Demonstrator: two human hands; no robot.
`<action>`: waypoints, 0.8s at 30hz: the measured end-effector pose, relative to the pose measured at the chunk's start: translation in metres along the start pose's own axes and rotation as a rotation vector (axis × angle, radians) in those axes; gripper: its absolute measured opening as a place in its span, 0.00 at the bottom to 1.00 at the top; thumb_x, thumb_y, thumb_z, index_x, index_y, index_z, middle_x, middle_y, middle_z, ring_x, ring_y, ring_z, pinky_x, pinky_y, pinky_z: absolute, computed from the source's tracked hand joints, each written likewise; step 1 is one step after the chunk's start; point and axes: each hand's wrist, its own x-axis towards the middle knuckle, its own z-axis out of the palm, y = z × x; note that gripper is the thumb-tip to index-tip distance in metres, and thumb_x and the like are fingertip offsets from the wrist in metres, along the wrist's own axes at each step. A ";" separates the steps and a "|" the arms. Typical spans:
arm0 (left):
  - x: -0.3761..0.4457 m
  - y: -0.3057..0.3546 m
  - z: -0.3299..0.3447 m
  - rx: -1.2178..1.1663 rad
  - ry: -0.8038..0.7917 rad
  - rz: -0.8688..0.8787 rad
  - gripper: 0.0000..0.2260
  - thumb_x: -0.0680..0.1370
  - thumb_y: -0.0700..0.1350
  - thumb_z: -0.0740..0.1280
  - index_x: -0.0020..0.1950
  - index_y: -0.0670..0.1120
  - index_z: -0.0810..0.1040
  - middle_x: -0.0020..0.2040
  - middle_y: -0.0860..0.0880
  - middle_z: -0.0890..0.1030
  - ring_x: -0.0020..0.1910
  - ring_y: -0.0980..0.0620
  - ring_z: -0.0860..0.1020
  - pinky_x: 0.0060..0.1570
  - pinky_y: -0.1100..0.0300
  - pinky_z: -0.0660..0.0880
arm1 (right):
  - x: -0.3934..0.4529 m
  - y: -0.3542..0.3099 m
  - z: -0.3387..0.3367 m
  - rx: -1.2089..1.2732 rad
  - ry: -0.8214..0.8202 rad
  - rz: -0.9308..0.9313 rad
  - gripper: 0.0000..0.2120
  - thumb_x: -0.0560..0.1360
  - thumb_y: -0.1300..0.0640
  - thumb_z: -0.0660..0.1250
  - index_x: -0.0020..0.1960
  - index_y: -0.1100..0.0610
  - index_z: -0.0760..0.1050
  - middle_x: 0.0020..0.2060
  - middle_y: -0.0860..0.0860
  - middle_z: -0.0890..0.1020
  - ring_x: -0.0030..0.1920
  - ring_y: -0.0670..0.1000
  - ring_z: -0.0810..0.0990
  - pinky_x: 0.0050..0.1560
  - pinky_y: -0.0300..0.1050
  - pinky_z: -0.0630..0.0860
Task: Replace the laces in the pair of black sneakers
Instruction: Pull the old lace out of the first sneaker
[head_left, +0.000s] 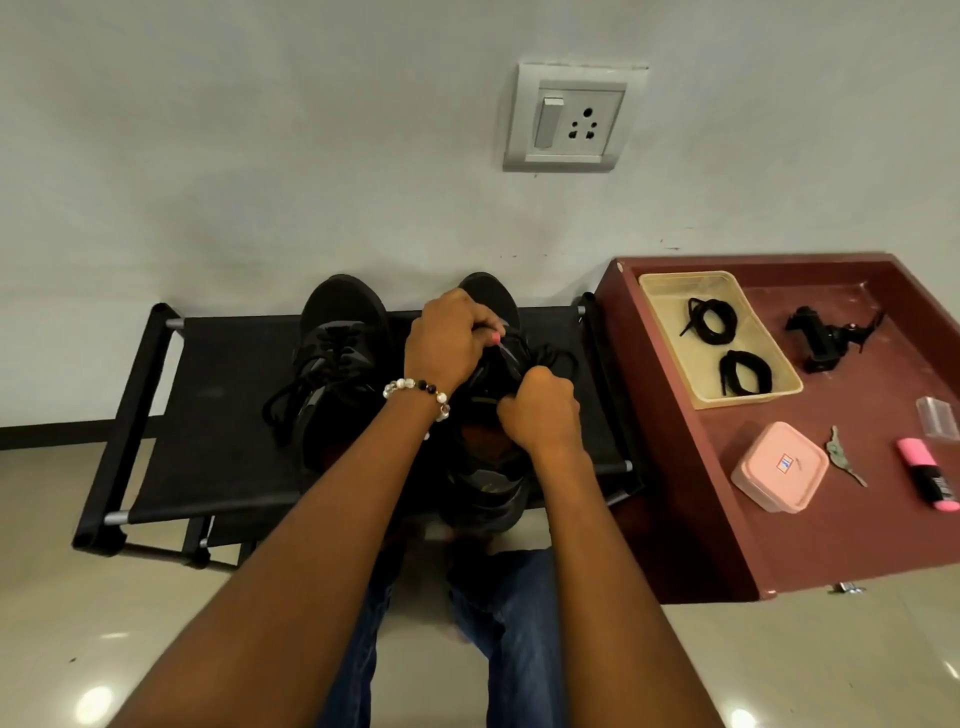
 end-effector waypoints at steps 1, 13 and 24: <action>-0.002 -0.002 0.004 0.039 0.009 0.012 0.05 0.77 0.42 0.68 0.47 0.50 0.84 0.46 0.55 0.76 0.44 0.56 0.75 0.42 0.62 0.68 | 0.000 0.000 0.002 0.020 0.006 0.011 0.12 0.77 0.58 0.64 0.56 0.65 0.71 0.54 0.62 0.76 0.51 0.63 0.78 0.43 0.50 0.73; -0.015 0.032 -0.043 -1.188 0.132 -0.181 0.10 0.83 0.35 0.53 0.48 0.46 0.70 0.32 0.49 0.76 0.32 0.52 0.75 0.40 0.56 0.79 | -0.005 -0.001 0.008 0.125 0.065 0.065 0.12 0.77 0.56 0.64 0.55 0.64 0.72 0.55 0.62 0.77 0.52 0.63 0.77 0.48 0.53 0.77; -0.011 0.012 -0.041 -0.411 -0.028 -0.336 0.09 0.81 0.47 0.64 0.50 0.48 0.83 0.35 0.49 0.82 0.26 0.60 0.76 0.26 0.63 0.73 | -0.005 -0.002 0.006 0.082 0.040 0.077 0.15 0.78 0.54 0.64 0.59 0.63 0.71 0.58 0.61 0.75 0.57 0.63 0.76 0.51 0.54 0.75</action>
